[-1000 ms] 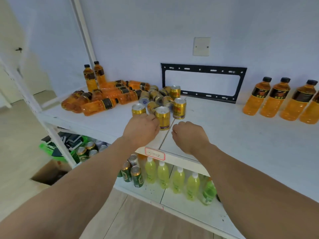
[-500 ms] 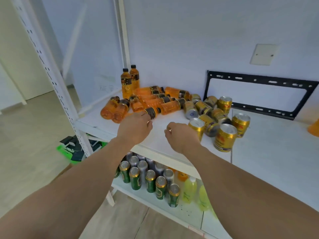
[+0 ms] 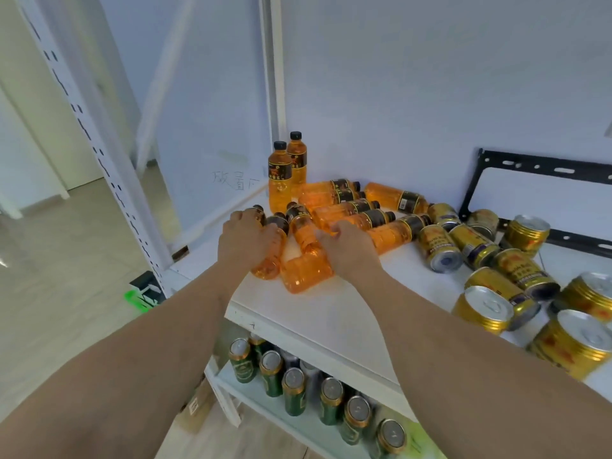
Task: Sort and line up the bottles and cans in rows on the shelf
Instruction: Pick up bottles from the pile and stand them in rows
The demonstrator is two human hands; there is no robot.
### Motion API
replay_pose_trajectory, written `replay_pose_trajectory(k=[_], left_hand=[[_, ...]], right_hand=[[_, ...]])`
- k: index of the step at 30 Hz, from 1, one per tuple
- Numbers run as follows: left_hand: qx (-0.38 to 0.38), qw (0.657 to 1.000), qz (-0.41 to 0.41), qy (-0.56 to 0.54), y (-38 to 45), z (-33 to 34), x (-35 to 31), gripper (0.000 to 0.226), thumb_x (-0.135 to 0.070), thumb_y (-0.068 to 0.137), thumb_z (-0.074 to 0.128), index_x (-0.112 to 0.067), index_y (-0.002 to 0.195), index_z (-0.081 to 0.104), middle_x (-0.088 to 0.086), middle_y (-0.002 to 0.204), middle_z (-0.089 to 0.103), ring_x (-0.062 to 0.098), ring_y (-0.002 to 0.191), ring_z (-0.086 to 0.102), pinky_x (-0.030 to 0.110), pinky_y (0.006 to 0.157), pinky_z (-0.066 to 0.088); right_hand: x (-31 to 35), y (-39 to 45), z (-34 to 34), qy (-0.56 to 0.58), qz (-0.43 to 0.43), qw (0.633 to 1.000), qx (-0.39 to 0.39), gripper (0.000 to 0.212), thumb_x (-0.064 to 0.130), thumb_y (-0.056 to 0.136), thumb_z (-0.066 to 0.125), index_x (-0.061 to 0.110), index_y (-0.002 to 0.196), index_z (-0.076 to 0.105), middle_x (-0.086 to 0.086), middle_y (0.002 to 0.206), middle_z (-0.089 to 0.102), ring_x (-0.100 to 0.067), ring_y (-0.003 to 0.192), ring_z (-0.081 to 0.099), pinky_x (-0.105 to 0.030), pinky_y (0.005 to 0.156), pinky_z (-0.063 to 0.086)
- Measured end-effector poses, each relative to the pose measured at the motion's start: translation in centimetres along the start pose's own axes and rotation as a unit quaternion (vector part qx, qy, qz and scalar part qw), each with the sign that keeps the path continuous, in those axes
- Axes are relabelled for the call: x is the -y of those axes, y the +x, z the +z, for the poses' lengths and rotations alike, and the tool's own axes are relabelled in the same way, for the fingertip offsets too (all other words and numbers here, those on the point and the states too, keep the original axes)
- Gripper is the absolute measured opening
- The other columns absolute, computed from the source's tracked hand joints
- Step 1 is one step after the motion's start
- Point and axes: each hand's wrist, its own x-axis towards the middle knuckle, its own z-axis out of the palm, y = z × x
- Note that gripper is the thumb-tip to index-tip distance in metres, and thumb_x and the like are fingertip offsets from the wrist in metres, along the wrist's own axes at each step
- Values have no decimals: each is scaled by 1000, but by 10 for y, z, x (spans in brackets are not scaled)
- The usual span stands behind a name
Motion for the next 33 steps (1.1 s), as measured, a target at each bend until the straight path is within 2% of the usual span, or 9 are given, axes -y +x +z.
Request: replay_pose_trajectory(k=[3, 6, 11, 15, 19, 22, 25, 29, 33], left_hand=[[35, 998, -44, -13, 36, 1, 16, 63, -51, 93, 48, -12, 142, 41, 13, 142, 44, 33, 127, 45, 46, 99, 42], [111, 988, -98, -40, 66, 5, 31, 71, -57, 93, 44, -10, 145, 33, 15, 144, 44, 35, 126, 48, 46, 100, 45], [247, 967, -60, -5, 99, 10, 47, 69, -59, 92, 50, -5, 134, 48, 16, 127, 58, 30, 113, 57, 36, 91, 46], [325, 939, -99, -54, 118, -1, 57, 68, -48, 89, 63, -10, 141, 39, 14, 129, 52, 27, 111, 53, 37, 90, 45], [349, 930, -98, -58, 125, -5, 72, 79, -45, 86, 69, -14, 147, 30, 14, 131, 48, 28, 110, 49, 38, 91, 46], [359, 923, -108, -92, 125, -9, 83, 81, -46, 80, 75, -14, 143, 34, 13, 121, 51, 29, 109, 53, 39, 88, 49], [364, 906, -127, -172, 121, -10, 95, 75, -43, 75, 80, -13, 132, 42, 11, 109, 55, 28, 101, 58, 39, 81, 50], [391, 837, -164, -346, 99, -26, 104, 60, -28, 75, 83, -9, 122, 52, 17, 103, 68, 31, 87, 70, 45, 76, 59], [400, 805, -119, -422, 55, -46, 96, 44, -28, 79, 79, -14, 116, 57, 17, 97, 72, 32, 79, 71, 45, 71, 59]], right_hand=[[32, 28, 19, 9, -21, 999, 28, 46, 52, 98, 48, 16, 124, 57, 1, 102, 58, -14, 83, 54, -28, 64, 42], [54, 54, 53, -7, -1, 999, 52, 43, 50, 100, 44, 11, 107, 60, -5, 100, 62, -25, 96, 59, -31, 73, 43], [80, 81, 100, -120, 86, 986, 82, 54, 42, 106, 32, 2, 138, 49, -20, 136, 55, -34, 124, 53, -39, 100, 42], [92, 97, 124, -162, 106, 976, 103, 44, 15, 105, 22, 9, 146, 36, -22, 143, 46, -40, 126, 48, -47, 101, 42], [91, 105, 143, -177, 163, 962, 129, 49, 41, 102, 25, 25, 148, 30, -18, 148, 36, -43, 130, 39, -52, 104, 37], [100, 95, 138, -81, 235, 962, 112, 79, 68, 94, 36, 11, 148, 37, -15, 144, 46, -36, 130, 45, -42, 103, 40], [101, 85, 126, 52, 264, 962, 51, 77, 59, 92, 55, -2, 138, 46, -17, 135, 54, -32, 122, 53, -35, 96, 44], [104, 64, 105, 222, 260, 940, -8, 68, 56, 93, 56, 4, 137, 49, -5, 113, 52, -22, 99, 47, -32, 85, 39], [106, 37, 71, 300, 254, 918, -59, 80, 70, 86, 53, 12, 141, 46, -6, 132, 56, -27, 112, 52, -40, 94, 44]])
